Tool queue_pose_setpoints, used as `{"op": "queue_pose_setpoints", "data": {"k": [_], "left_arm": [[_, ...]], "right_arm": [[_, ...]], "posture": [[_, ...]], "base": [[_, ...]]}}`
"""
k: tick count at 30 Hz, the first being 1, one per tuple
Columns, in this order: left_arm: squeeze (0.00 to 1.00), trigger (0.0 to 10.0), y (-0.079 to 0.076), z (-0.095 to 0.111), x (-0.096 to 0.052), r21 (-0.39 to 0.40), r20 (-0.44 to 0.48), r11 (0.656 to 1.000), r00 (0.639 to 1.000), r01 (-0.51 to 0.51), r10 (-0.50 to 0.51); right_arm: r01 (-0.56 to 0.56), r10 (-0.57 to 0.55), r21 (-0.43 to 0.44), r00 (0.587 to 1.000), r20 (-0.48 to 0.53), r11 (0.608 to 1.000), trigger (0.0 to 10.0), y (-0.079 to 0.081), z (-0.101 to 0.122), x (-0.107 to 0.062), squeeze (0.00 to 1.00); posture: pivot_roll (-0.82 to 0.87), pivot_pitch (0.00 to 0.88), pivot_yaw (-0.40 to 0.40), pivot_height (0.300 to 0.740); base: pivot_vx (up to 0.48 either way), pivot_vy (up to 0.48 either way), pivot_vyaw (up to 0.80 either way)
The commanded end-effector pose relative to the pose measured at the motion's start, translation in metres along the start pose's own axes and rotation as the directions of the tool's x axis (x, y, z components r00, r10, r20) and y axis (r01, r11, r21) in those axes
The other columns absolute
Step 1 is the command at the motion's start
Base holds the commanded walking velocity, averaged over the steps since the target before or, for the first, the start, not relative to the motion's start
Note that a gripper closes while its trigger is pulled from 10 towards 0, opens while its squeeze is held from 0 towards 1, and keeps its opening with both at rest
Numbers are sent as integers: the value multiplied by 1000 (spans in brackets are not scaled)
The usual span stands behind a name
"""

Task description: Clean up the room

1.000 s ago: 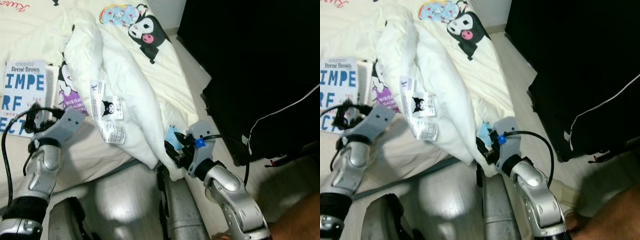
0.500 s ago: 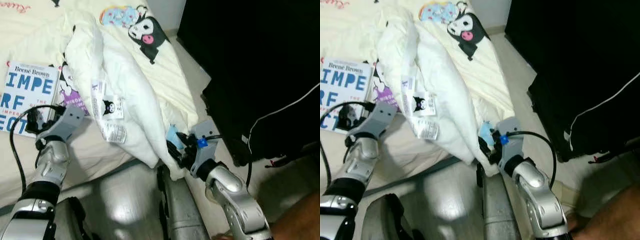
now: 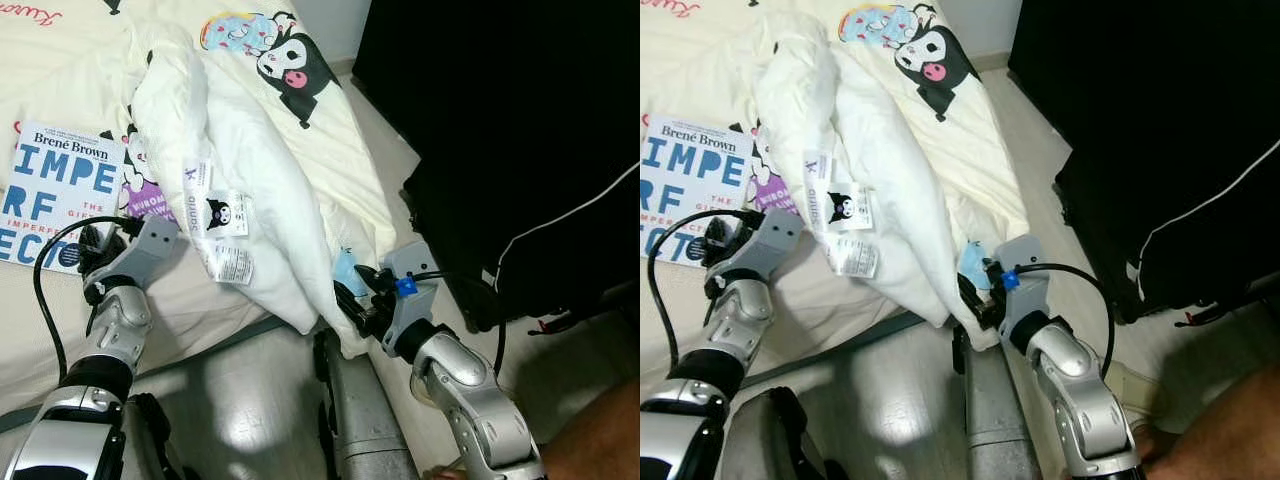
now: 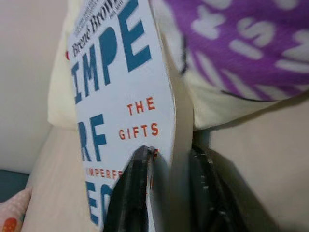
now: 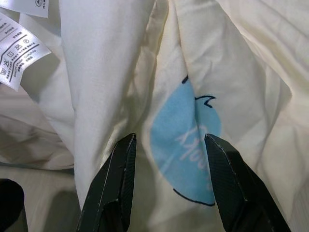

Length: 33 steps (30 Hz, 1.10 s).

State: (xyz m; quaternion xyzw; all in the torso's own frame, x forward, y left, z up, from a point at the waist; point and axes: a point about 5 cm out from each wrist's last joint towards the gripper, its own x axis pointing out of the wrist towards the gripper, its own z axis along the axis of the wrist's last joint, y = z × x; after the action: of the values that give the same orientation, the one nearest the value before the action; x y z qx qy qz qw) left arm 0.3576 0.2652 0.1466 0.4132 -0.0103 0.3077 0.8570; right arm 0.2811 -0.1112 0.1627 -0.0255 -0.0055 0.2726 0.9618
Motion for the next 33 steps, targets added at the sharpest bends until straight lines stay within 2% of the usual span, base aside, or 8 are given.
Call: {"op": "queue_pose_setpoints", "data": {"k": [1,9,19,26,29,30,32,33], "left_arm": [[0,0,5,-23,-2,26,-86,1000,996,-2,4],[0,0,30,7,19,-128,40,983,989,-133,140],[0,0,119,85,54,-349,250,869,859,-351,447],[0,0,127,121,56,-684,306,729,895,-30,324],[0,0,103,138,50,-884,379,332,920,328,99],[0,0,103,138,50,-884,379,332,920,328,99],[0,0,81,145,37,-886,464,-28,886,463,-13],[0,0,74,146,32,-869,487,-123,873,479,-38]], "right_arm": [[-4,4,13,1000,-12,1000,10000,2,-4,-3,0],[-11,11,20,1000,16,1000,10000,1,-1,4,0],[-115,96,124,984,149,986,10000,9,23,26,0],[-129,81,190,966,245,973,10000,-1,40,36,0],[-138,34,282,938,344,950,10000,-15,59,39,0],[-138,34,282,938,344,950,10000,-15,59,39,0],[-207,5,394,889,457,896,10000,-28,79,35,0],[-240,2,420,871,492,876,10000,-32,85,33,0]], "posture": [[-360,423,-89,520],[-336,380,-77,520],[-281,292,-50,520],[-250,245,-39,520],[-232,210,-30,520],[-232,210,-30,520],[-221,188,-25,520],[-221,188,-25,520]], "base": [[0,0,0],[0,0,0],[0,0,0],[0,0,0],[0,0,0],[0,0,0],[0,0,0],[0,0,0]]}}
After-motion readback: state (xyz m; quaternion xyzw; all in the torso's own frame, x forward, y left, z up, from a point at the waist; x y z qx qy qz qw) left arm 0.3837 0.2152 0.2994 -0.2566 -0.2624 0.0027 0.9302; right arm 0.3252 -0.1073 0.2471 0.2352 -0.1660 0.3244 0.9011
